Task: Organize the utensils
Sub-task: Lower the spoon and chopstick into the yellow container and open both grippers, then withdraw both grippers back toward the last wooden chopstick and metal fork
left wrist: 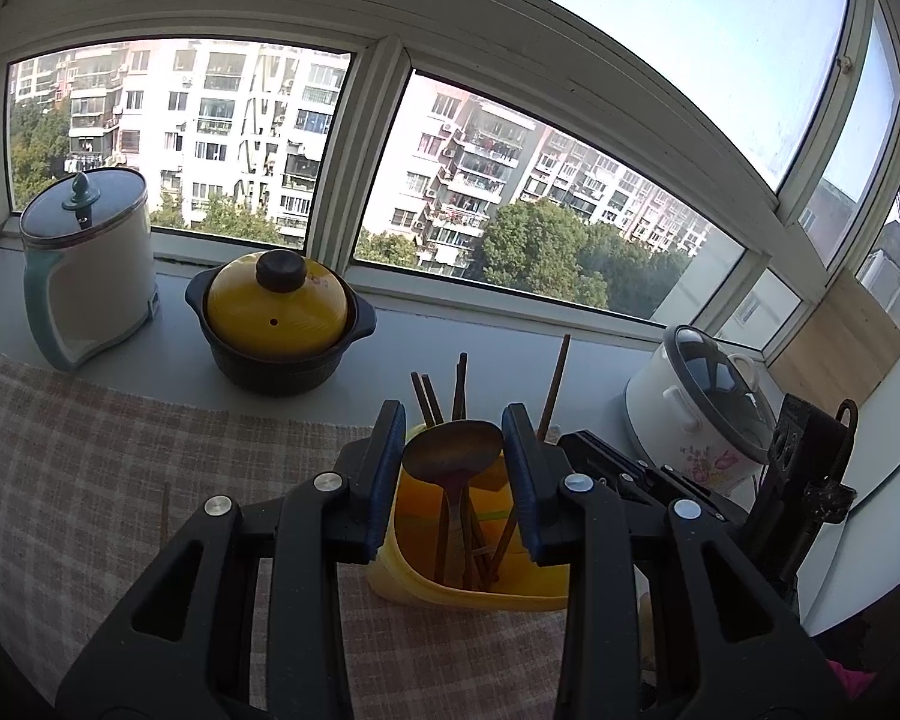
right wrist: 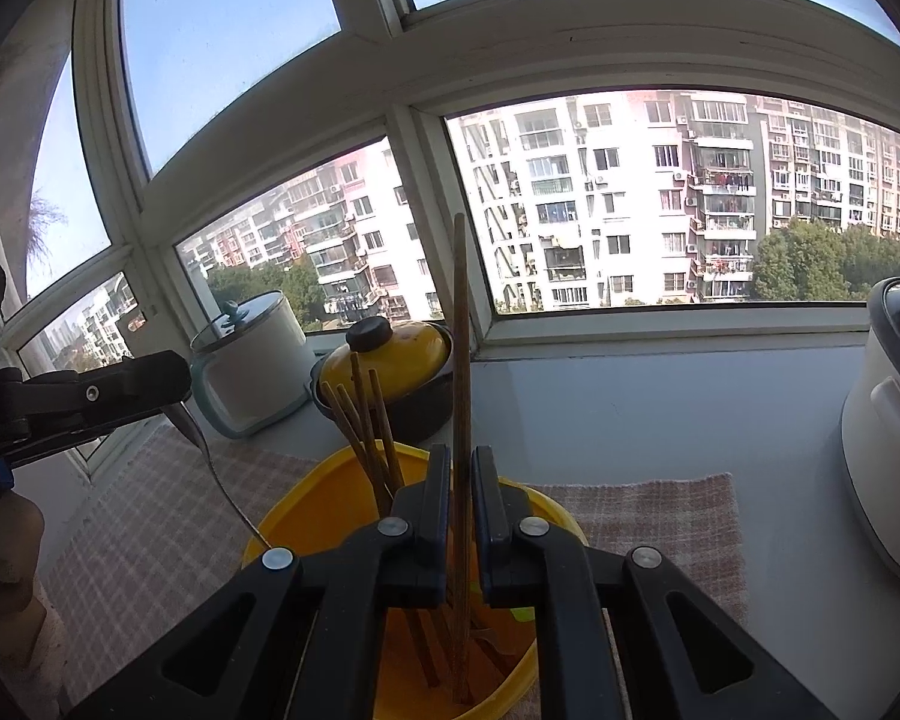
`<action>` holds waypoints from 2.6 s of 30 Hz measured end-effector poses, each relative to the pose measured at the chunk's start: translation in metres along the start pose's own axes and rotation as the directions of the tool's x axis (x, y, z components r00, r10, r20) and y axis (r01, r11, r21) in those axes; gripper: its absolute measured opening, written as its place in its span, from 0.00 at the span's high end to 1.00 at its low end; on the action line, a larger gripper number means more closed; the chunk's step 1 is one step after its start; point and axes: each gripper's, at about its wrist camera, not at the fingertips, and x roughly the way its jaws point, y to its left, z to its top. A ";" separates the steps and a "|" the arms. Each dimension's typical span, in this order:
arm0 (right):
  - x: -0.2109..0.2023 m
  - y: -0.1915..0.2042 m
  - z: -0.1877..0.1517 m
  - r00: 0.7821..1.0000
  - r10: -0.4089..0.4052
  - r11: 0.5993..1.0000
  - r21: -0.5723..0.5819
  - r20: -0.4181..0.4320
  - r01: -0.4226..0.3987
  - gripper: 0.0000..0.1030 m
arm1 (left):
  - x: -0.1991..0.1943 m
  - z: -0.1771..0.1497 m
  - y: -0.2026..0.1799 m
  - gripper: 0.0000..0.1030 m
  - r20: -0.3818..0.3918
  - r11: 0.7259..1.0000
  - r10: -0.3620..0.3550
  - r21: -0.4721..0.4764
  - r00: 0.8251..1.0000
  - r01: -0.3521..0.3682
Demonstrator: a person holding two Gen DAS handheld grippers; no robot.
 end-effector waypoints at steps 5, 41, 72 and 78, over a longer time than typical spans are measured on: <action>-0.008 -0.002 -0.004 1.000 -0.008 1.000 0.015 0.004 0.008 0.71 | -0.004 -0.001 -0.001 0.63 -0.002 1.000 0.003 0.005 1.000 -0.003; -0.074 0.040 -0.039 0.995 -0.097 0.994 0.053 0.006 0.097 0.00 | -0.080 -0.054 0.100 0.36 -0.003 0.990 0.132 -0.042 0.991 -0.132; -0.041 0.116 -0.102 0.973 -0.036 0.995 0.082 -0.230 0.056 0.08 | 0.016 -0.120 0.185 0.74 -0.406 0.988 0.146 0.018 0.902 -0.152; -0.038 0.121 -0.110 0.964 -0.024 0.992 0.110 -0.266 0.055 0.20 | 0.034 -0.123 0.189 0.78 -0.439 0.986 0.162 0.052 0.883 -0.156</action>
